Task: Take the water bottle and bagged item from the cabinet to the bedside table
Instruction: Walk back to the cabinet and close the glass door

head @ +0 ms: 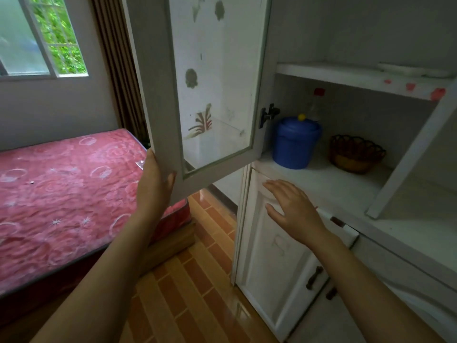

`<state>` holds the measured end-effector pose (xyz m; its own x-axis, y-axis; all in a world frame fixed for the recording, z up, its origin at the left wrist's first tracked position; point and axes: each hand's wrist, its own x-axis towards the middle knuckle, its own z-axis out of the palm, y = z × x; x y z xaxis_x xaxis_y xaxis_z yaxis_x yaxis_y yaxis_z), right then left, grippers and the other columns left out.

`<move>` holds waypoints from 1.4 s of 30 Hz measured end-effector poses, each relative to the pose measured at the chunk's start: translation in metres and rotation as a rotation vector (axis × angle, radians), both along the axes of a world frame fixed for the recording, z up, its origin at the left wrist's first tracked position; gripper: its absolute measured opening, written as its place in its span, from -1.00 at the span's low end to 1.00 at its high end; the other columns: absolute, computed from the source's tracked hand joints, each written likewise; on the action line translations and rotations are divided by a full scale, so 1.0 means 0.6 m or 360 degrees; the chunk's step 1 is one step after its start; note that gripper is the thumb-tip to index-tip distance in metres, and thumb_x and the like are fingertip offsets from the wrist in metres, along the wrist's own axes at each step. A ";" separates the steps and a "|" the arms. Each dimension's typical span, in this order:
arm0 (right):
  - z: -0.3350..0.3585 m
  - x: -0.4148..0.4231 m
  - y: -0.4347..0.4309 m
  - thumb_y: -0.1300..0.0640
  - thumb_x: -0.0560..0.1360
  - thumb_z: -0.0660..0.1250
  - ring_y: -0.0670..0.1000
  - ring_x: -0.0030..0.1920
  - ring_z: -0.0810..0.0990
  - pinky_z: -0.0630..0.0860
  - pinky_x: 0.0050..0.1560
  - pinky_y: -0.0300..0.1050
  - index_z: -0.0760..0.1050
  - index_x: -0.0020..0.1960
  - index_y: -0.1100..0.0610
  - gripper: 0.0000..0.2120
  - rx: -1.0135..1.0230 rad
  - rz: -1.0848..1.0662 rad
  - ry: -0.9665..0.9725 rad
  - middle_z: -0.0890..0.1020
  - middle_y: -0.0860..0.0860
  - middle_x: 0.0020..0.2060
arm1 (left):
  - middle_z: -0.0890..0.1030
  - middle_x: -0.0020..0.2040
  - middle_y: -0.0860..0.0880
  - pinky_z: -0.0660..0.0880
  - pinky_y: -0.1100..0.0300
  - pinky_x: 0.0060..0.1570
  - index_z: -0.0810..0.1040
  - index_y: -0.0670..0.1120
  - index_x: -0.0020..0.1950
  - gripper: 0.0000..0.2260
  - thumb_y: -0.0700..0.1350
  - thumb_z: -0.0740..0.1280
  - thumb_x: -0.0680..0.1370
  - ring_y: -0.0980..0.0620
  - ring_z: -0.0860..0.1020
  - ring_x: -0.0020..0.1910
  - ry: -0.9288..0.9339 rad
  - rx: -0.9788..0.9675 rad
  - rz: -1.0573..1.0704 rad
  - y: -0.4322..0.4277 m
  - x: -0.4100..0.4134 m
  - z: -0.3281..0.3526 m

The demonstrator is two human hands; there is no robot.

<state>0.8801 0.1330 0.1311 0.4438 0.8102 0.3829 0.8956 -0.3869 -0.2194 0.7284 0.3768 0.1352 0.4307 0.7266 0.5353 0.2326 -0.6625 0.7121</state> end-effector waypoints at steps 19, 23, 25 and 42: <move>-0.058 0.093 -0.164 -0.02 0.57 0.13 0.07 0.45 0.14 0.11 0.41 0.00 0.08 0.47 0.06 -0.48 -0.0271 -0.0243 0.0055 0.23 0.03 0.46 | 0.56 0.06 -0.22 0.46 0.16 -0.28 0.33 -0.20 0.29 -0.54 -0.27 0.38 0.43 -0.16 0.56 -0.11 -0.0077 0.0228 0.0013 -0.200 0.014 -0.016; -0.072 0.107 -0.195 -0.03 0.58 0.13 0.10 0.47 0.07 0.09 0.42 0.05 0.02 0.48 0.05 -0.45 -0.0354 -0.0376 0.0101 0.16 0.03 0.48 | 0.54 0.09 -0.24 0.56 -0.03 -0.20 0.30 -0.22 0.33 -0.49 -0.26 0.38 0.43 -0.19 0.56 -0.06 -0.0057 0.0280 -0.0055 -0.232 0.028 -0.022; -0.076 0.109 -0.205 -0.02 0.58 0.13 0.11 0.46 0.07 0.10 0.41 0.06 0.01 0.48 0.05 -0.45 -0.0372 -0.0403 0.0095 0.16 0.03 0.48 | 0.53 0.10 -0.24 0.57 -0.10 -0.18 0.27 -0.22 0.35 -0.46 -0.25 0.39 0.43 -0.20 0.55 -0.05 -0.0046 0.0294 -0.0078 -0.248 0.036 -0.025; -0.100 0.148 -0.277 -0.04 0.59 0.04 0.09 0.48 -0.07 0.01 0.43 0.19 -0.11 0.49 -0.03 -0.45 -0.0522 -0.0634 0.0158 0.01 0.02 0.51 | 0.23 0.46 -0.06 0.37 -0.08 0.18 -0.08 0.07 0.46 -0.22 0.08 0.35 0.41 -0.08 0.30 0.37 0.0118 0.0497 -0.0590 -0.385 0.152 -0.038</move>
<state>0.9687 -0.0334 0.0710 0.7632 0.6415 0.0778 0.6461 -0.7558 -0.1060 0.8193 0.1458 0.1124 0.6753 0.3266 0.6613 -0.0167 -0.8896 0.4564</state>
